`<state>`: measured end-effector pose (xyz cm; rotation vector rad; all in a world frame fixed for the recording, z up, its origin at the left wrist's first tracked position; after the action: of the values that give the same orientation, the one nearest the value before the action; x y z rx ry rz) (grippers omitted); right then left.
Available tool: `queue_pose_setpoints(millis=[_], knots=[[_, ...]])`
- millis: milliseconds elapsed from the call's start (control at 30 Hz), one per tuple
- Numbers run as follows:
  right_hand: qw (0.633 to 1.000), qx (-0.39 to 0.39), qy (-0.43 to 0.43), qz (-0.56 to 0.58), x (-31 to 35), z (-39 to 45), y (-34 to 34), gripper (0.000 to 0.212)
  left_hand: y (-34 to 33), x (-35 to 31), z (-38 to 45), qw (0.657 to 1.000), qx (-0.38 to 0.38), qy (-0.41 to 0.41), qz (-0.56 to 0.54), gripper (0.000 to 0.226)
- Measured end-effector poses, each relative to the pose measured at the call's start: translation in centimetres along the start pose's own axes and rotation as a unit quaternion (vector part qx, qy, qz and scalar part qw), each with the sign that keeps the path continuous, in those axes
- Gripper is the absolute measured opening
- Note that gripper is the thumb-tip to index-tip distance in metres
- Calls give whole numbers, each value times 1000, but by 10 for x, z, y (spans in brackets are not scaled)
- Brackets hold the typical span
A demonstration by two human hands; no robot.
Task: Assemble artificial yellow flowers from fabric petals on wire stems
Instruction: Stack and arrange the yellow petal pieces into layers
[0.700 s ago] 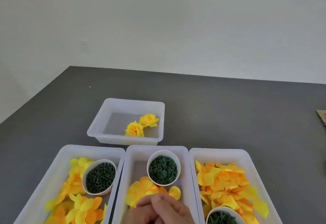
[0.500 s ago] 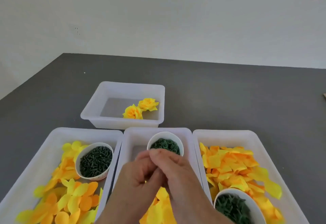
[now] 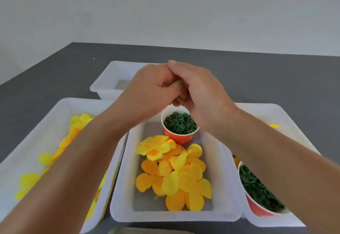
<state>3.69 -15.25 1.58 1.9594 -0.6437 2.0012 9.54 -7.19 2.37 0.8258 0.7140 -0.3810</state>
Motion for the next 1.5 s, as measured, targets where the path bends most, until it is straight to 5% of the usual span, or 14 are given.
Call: queue_pose_setpoints(millis=[233,567,1033,1233,1500], knots=[[996,-9,51,-70,17,-30,-7,29,18,-27,-17,987,53,-28,147,16],[987,-86,34,-133,5,-94,-2,12,44,-56,-82,952,-12,-43,302,22],[991,-100,25,-84,-27,-169,-9,18,42,-66,-148,950,-115,24,289,26],[989,-96,17,-109,-41,-164,-2,14,32,-38,-149,944,-57,36,322,26],[984,-96,47,-141,-34,-124,7,14,78,-6,-143,945,-80,43,313,18]])
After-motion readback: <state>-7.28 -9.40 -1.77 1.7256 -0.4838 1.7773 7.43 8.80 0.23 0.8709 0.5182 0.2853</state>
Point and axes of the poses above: each hand's wrist, its own z-axis towards the middle knuckle, its own y-axis out of the back of the hand, x = y × z, the point moved 2 cm from there along z, towards the middle knuckle, and after that the axes turned 6 degrees about -y, right-handed, at the moved point
